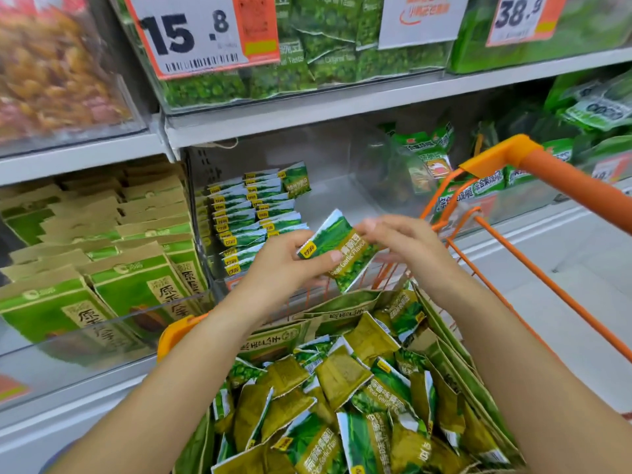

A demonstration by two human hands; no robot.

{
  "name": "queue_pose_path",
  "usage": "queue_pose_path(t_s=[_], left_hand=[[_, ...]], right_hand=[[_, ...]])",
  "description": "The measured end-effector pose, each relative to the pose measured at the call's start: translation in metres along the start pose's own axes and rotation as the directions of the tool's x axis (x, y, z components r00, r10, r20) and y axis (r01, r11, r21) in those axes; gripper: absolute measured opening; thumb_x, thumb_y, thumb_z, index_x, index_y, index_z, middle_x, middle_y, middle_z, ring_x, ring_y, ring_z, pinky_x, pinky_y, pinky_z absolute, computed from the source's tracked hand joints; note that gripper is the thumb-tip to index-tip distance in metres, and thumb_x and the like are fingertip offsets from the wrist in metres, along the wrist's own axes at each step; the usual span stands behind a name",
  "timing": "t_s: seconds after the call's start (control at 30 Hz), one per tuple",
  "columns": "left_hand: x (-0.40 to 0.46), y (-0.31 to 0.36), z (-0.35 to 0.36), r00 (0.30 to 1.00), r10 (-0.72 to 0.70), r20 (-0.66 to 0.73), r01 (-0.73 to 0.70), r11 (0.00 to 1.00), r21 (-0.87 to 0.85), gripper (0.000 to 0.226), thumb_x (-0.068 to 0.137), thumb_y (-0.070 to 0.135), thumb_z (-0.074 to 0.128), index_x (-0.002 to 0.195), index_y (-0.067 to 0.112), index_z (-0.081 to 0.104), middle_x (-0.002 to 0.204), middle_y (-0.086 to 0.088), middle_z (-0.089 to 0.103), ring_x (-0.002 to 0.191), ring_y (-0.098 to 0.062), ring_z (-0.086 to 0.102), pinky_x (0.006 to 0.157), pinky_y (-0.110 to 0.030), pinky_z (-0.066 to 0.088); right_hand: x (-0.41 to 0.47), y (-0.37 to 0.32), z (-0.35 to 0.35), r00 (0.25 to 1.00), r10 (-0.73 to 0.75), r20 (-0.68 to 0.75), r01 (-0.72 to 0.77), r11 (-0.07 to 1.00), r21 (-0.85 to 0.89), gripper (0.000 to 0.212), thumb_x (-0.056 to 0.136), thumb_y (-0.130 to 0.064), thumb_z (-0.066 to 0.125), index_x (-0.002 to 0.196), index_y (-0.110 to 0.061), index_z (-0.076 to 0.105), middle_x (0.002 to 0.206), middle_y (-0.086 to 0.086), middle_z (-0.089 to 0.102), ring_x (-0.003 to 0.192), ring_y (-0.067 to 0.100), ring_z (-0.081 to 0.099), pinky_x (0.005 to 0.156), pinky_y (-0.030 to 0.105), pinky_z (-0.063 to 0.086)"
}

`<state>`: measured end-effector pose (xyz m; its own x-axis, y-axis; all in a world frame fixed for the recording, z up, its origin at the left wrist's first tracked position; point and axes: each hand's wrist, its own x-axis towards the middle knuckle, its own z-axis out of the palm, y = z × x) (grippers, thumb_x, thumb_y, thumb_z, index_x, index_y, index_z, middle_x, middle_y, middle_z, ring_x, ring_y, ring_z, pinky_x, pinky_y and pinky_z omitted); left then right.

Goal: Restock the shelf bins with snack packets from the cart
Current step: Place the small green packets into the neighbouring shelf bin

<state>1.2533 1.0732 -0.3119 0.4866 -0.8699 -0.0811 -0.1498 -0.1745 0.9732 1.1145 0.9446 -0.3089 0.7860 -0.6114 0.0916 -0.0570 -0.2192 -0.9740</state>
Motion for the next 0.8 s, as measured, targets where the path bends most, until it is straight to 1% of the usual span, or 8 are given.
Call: queue_pose_path(t_s=[0.07, 0.13, 0.27, 0.37, 0.43, 0.57, 0.67, 0.8], left_hand=[[0.006, 0.008, -0.004, 0.999, 0.036, -0.039, -0.038, 0.999, -0.030, 0.016, 0.088, 0.014, 0.068, 0.102, 0.008, 0.069, 0.099, -0.013, 0.073, 0.082, -0.016, 0.071, 0.069, -0.021, 0.058], [0.018, 0.017, -0.012, 0.992, 0.078, -0.097, -0.081, 0.996, -0.032, 0.012, 0.089, 0.014, 0.067, 0.100, 0.011, 0.069, 0.089, -0.005, 0.073, 0.076, -0.008, 0.070, 0.068, -0.019, 0.057], [0.070, 0.024, -0.030, 0.974, 0.068, -0.215, -0.059, 0.997, 0.045, 0.005, 0.088, 0.014, 0.068, 0.088, 0.018, 0.065, 0.078, 0.003, 0.067, 0.076, -0.011, 0.066, 0.070, -0.023, 0.058], [0.126, 0.013, -0.037, 0.939, 0.072, -0.337, 0.047, 0.942, 0.332, 0.018, 0.081, 0.028, 0.076, 0.075, 0.021, 0.061, 0.083, -0.004, 0.064, 0.083, -0.020, 0.061, 0.076, -0.036, 0.052], [0.159, 0.009, -0.041, 0.916, 0.068, -0.395, 0.179, 0.813, 0.555, 0.023, 0.083, 0.039, 0.073, 0.091, 0.019, 0.065, 0.102, -0.008, 0.065, 0.100, -0.025, 0.061, 0.079, -0.032, 0.045], [0.208, -0.006, -0.054, 0.917, -0.002, -0.399, 0.292, 0.686, 0.667, 0.063, 0.089, 0.048, 0.061, 0.138, 0.011, 0.045, 0.138, -0.013, 0.052, 0.125, -0.032, 0.050, 0.097, -0.036, 0.041], [0.227, -0.017, -0.054, 0.934, 0.037, -0.357, 0.264, 0.601, 0.755, 0.063, 0.090, 0.045, 0.062, 0.140, 0.010, 0.044, 0.139, -0.014, 0.051, 0.126, -0.033, 0.049, 0.100, -0.036, 0.040], [0.236, -0.030, -0.051, 0.940, 0.172, -0.295, 0.218, 0.365, 0.905, 0.048, 0.087, 0.045, 0.065, 0.125, 0.015, 0.062, 0.129, -0.015, 0.058, 0.121, -0.034, 0.051, 0.099, -0.038, 0.043]], right_hand=[[0.007, 0.000, 0.000, 0.949, -0.192, -0.252, 0.139, 0.967, -0.212, 0.029, 0.088, -0.044, 0.056, 0.082, -0.022, 0.072, 0.079, 0.002, 0.072, 0.081, 0.015, 0.066, 0.077, 0.038, 0.050], [0.019, -0.006, 0.002, 0.892, -0.317, -0.321, 0.160, 0.887, -0.432, 0.030, 0.094, -0.039, 0.050, 0.086, -0.021, 0.072, 0.082, 0.000, 0.071, 0.084, 0.019, 0.064, 0.076, 0.039, 0.049], [0.050, 0.015, 0.012, 0.940, -0.336, -0.055, 0.165, 0.591, -0.790, 0.040, 0.099, -0.039, 0.041, 0.088, -0.012, 0.069, 0.081, 0.011, 0.068, 0.082, 0.032, 0.060, 0.075, 0.040, 0.047], [0.053, 0.048, 0.017, 0.882, -0.471, 0.016, 0.218, 0.379, -0.899, 0.048, 0.094, -0.037, 0.037, 0.058, -0.014, 0.059, 0.050, 0.008, 0.054, 0.052, 0.031, 0.055, 0.051, 0.032, 0.040], [0.051, 0.055, 0.017, 0.806, -0.590, -0.036, 0.207, 0.337, -0.918, 0.044, 0.089, -0.031, 0.039, 0.051, -0.015, 0.051, 0.042, 0.005, 0.044, 0.039, 0.028, 0.046, 0.045, 0.024, 0.027], [0.055, 0.060, 0.019, 0.698, -0.715, -0.041, 0.249, 0.296, -0.922, 0.039, 0.087, -0.025, 0.042, 0.050, -0.014, 0.047, 0.041, 0.002, 0.039, 0.038, 0.026, 0.040, 0.049, 0.025, 0.021], [0.057, 0.064, 0.021, 0.680, -0.730, -0.066, 0.246, 0.313, -0.917, 0.038, 0.088, -0.024, 0.042, 0.051, -0.018, 0.042, 0.044, -0.001, 0.033, 0.039, 0.023, 0.035, 0.052, 0.025, 0.017], [0.060, 0.067, 0.023, 0.652, -0.750, -0.107, 0.241, 0.340, -0.909, 0.037, 0.086, -0.023, 0.045, 0.049, -0.017, 0.044, 0.044, -0.002, 0.033, 0.042, 0.021, 0.034, 0.059, 0.025, 0.011]])
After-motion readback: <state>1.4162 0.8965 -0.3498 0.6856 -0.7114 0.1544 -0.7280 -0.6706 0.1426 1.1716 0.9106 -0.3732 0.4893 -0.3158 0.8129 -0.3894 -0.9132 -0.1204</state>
